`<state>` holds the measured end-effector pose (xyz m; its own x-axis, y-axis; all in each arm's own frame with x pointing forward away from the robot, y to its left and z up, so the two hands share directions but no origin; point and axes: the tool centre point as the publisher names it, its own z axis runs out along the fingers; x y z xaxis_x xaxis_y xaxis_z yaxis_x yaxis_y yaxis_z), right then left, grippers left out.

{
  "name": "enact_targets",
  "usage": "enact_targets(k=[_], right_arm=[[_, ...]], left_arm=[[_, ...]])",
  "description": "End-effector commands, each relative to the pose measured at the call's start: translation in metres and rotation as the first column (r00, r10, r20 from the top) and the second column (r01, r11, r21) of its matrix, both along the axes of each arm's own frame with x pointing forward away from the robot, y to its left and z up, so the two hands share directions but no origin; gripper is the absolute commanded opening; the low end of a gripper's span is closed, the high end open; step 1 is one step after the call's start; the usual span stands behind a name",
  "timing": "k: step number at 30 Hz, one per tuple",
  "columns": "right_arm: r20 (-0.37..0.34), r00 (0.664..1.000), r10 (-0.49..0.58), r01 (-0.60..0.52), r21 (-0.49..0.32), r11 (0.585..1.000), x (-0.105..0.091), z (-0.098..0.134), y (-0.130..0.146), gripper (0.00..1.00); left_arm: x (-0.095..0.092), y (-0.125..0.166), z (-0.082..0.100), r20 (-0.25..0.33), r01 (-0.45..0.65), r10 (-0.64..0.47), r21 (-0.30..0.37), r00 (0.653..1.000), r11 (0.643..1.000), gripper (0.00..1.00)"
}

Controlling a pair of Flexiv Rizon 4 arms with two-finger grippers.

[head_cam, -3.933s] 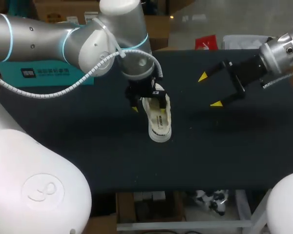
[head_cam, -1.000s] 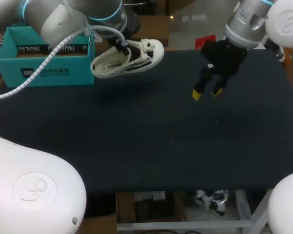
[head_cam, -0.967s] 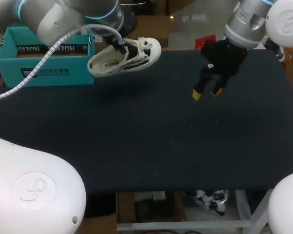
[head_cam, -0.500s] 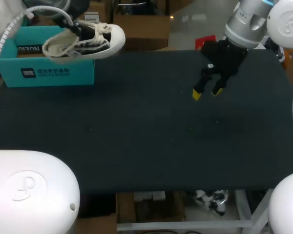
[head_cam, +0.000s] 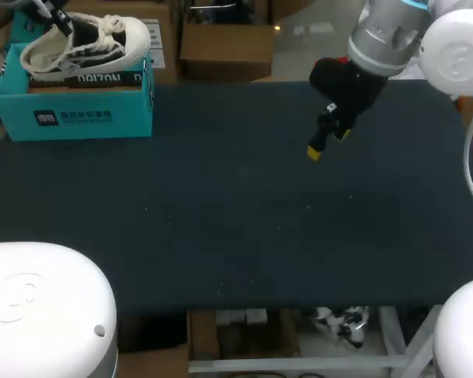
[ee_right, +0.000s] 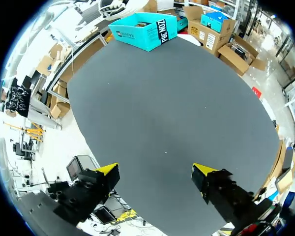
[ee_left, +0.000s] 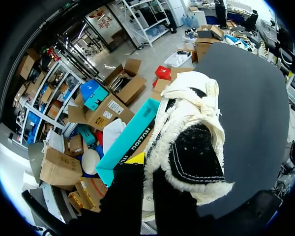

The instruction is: Open the shoe tongue, take the insole out of the shoe, put the insole back into the shoe, and pack the shoe into the shoebox

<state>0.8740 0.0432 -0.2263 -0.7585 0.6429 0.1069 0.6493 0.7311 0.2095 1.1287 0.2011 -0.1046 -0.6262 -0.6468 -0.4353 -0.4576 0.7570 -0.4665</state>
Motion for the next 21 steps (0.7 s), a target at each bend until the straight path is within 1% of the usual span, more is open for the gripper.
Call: enact_targets(k=[1,3,7,11,15,18,20,21], right_arm=[[0.163,0.969,0.188,-0.172,-0.106,0.979,-0.010,-0.001,0.000,1.00],[0.163,0.969,0.188,-0.172,-0.106,0.979,-0.010,-0.001,0.000,1.00],[0.163,0.969,0.188,-0.172,-0.106,0.979,-0.010,-0.001,0.000,1.00],[0.163,0.969,0.188,-0.172,-0.106,0.979,-0.010,-0.001,0.000,1.00],[0.163,0.969,0.188,-0.172,-0.106,0.979,-0.010,-0.001,0.000,1.00],[0.163,0.969,0.188,-0.172,-0.106,0.979,-0.010,-0.001,0.000,1.00],[0.115,0.956,0.269,-0.250,-0.156,0.956,-0.006,0.003,-0.002,1.00],[0.120,0.941,0.315,-0.294,-0.164,0.942,-0.005,0.005,-0.003,1.00]], left_arm=[[0.034,0.019,-0.003,-0.059,0.045,-0.046,-0.026,0.997,0.999,0.00],[0.044,0.025,-0.008,-0.073,0.059,-0.059,-0.013,0.996,0.998,0.00],[0.055,0.036,-0.023,-0.087,0.075,-0.071,0.041,0.994,0.996,0.00],[0.063,0.044,-0.036,-0.096,0.077,-0.072,0.050,0.993,0.996,0.00],[0.080,0.052,-0.042,-0.109,0.093,-0.086,0.054,0.990,0.994,0.00],[0.089,0.056,-0.052,-0.126,0.100,-0.092,0.061,0.988,0.993,0.00],[0.095,0.060,-0.058,-0.138,0.105,-0.096,0.058,0.986,0.993,0.00],[0.098,0.062,-0.062,-0.145,0.108,-0.099,0.056,0.984,0.993,0.00]])
